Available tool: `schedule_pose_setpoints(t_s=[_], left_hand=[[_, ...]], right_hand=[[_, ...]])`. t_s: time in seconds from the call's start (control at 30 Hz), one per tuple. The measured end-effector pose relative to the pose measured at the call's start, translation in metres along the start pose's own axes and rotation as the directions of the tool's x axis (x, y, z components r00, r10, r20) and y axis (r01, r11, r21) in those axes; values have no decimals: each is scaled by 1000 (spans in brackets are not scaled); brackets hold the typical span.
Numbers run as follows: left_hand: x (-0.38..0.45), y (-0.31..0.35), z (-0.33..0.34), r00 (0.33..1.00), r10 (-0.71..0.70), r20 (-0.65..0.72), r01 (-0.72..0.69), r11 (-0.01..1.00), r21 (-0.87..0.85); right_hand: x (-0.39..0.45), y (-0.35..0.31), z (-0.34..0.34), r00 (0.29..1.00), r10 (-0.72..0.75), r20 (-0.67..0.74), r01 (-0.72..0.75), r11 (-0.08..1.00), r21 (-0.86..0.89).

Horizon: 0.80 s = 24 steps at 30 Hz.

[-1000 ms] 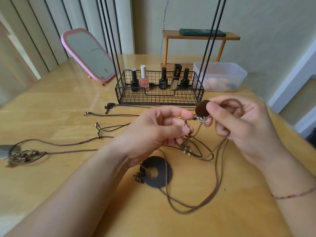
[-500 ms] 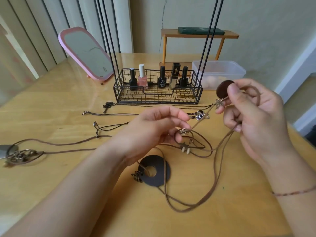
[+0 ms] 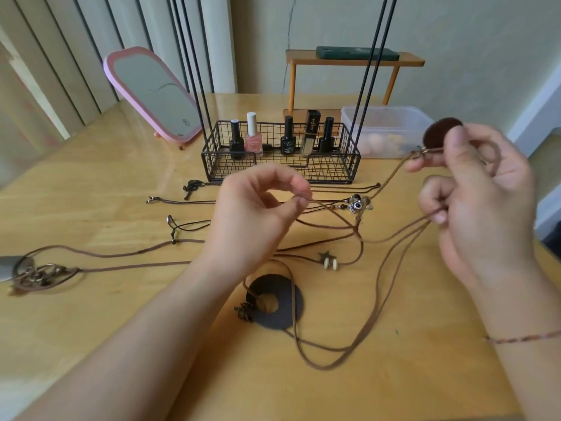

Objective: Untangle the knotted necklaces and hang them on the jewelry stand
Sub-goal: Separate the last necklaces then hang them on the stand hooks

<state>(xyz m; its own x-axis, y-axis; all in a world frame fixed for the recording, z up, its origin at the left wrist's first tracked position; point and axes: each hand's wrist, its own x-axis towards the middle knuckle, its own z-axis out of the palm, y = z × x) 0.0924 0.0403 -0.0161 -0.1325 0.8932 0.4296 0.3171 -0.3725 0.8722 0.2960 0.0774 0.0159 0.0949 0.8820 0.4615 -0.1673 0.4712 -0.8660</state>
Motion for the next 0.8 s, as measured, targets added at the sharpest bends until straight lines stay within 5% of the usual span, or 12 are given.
schedule_pose_setpoints(t_s=[0.23, 0.37, 0.47, 0.57, 0.8], left_hand=[[8, -5, -11, 968, -135, -211, 55, 935, -350], [9, -4, -9, 971, -125, -202, 35, 916, -399], [5, 0, -2, 983, -152, -98, 104, 916, -386], [2, -2, 6, 969, -207, 133, 227, 962, -155], [-8, -1, 23, 794, -230, 562, 236, 970, 63]], right_hand=[[6, -1, -5, 979, -72, -190, 88, 993, 78], [5, -2, -5, 992, 38, -119, -30, 997, 65], [2, -2, -2, 997, 73, -2, -73, 997, 16], [0, 0, 0, 991, 102, 83, -102, 995, -4], [4, 1, -5, 975, 162, 154, -192, 958, 212]])
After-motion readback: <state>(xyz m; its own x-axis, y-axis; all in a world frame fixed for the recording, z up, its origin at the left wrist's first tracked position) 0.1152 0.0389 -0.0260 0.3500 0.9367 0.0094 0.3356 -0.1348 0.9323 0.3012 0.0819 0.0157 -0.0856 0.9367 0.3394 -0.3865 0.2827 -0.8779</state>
